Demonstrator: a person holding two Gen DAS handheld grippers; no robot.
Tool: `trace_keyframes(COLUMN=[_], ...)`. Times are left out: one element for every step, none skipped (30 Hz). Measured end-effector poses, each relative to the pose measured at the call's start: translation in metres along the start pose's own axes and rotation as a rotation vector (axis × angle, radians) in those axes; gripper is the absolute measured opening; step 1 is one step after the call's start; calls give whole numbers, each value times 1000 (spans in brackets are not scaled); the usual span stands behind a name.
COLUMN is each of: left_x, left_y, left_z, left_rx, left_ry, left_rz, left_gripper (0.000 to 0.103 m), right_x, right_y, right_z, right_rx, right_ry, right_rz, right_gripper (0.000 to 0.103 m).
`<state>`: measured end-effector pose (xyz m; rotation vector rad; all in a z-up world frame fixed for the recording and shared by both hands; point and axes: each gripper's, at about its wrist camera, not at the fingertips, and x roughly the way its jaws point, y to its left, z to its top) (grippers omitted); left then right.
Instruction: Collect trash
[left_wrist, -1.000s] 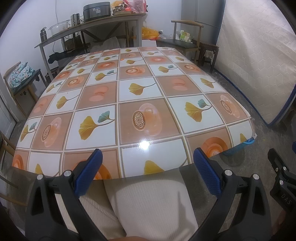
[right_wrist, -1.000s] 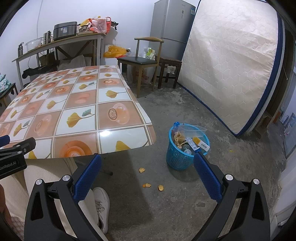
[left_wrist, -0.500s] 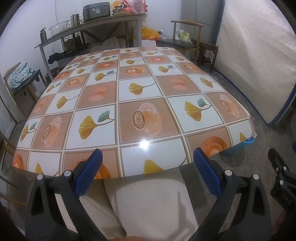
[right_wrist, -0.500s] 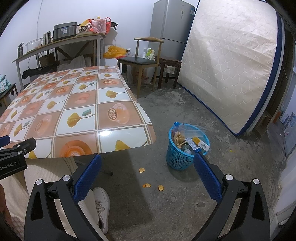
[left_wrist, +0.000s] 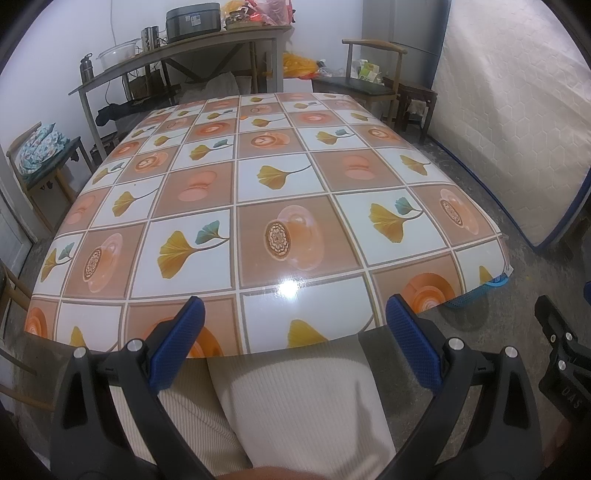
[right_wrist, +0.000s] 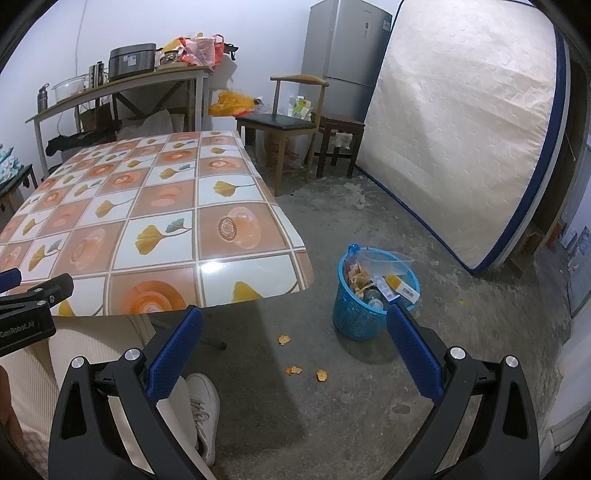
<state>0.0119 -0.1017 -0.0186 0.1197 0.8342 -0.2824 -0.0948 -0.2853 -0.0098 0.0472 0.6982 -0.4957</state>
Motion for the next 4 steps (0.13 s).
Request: trace_keyframes(left_x=[0, 0, 0, 0], left_y=[0, 0, 0, 0], left_z=[0, 0, 1, 1], left_rx=[-2, -3, -2, -1], left_ry=[-1, -1, -1, -1], left_rz=[0, -1, -1, -1], left_gripper=[95, 95, 95, 95], right_x=[0, 0, 0, 0], right_y=[0, 0, 0, 0], right_z=[-1, 0, 1, 1], right_rx=[-1, -2, -2, -4], right_ry=[-1, -1, -1, -2], right_rz=[0, 1, 2, 2], right_gripper=[97, 97, 97, 97])
